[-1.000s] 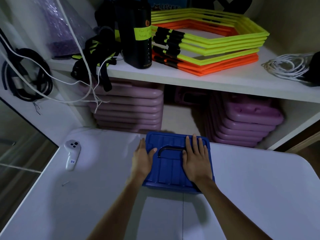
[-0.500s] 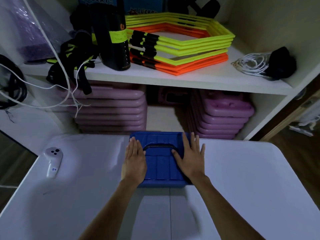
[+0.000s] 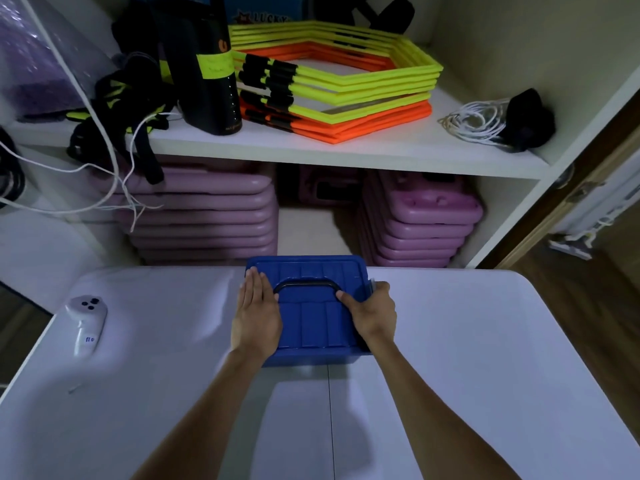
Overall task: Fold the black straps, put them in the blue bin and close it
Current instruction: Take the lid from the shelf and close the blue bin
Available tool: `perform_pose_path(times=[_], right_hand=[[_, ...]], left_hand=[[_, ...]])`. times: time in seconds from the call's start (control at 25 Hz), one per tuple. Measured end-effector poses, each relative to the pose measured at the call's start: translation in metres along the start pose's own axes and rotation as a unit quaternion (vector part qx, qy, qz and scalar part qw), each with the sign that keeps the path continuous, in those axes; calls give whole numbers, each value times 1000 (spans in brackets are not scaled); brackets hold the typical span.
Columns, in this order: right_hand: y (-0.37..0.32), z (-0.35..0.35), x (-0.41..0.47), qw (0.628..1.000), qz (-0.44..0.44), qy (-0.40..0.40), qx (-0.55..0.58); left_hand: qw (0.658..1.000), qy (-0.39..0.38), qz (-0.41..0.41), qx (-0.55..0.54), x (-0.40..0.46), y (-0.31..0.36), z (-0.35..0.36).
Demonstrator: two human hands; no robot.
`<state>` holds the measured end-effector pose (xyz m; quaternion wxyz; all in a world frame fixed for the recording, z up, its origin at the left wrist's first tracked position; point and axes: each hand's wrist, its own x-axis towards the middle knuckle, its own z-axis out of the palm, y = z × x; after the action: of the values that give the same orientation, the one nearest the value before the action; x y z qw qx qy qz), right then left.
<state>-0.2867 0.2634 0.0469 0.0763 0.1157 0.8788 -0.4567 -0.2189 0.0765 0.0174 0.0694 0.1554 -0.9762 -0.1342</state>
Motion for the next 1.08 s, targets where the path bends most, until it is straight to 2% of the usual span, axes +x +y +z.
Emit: perform_pose_path(times=[0.16,0.32,0.48,0.56,0.76,0.92,1.0,1.08], right_hand=[[-12,8,-11,986,-53,62,-142],[-11,25,-14,938,-141,57,-313],[7,26,-1,895,-248,-11,-370],[11,24,4,877,-274,-41,-393],[14,29,5,852,-301,-48,-424],[5,23,9,869,-260,-102,-408],[-9,7,0,899,-241,-147,-336],[-21,-24,-19,948,-240,-102,-184]], left_hand=[[1000,-4,-6,-1,0,1,0],[1000,-15,-6,6,1,0,0],[1000,-5,1,-1,-1,-2,1],[1000,-2,1,-7,1,-1,2],[1000,21,5,-9,4,-3,5],[1000,5,20,-19,12,-9,6],[994,-7,13,-110,19,-7,-10],[975,70,-6,-212,-1,-4,-30]])
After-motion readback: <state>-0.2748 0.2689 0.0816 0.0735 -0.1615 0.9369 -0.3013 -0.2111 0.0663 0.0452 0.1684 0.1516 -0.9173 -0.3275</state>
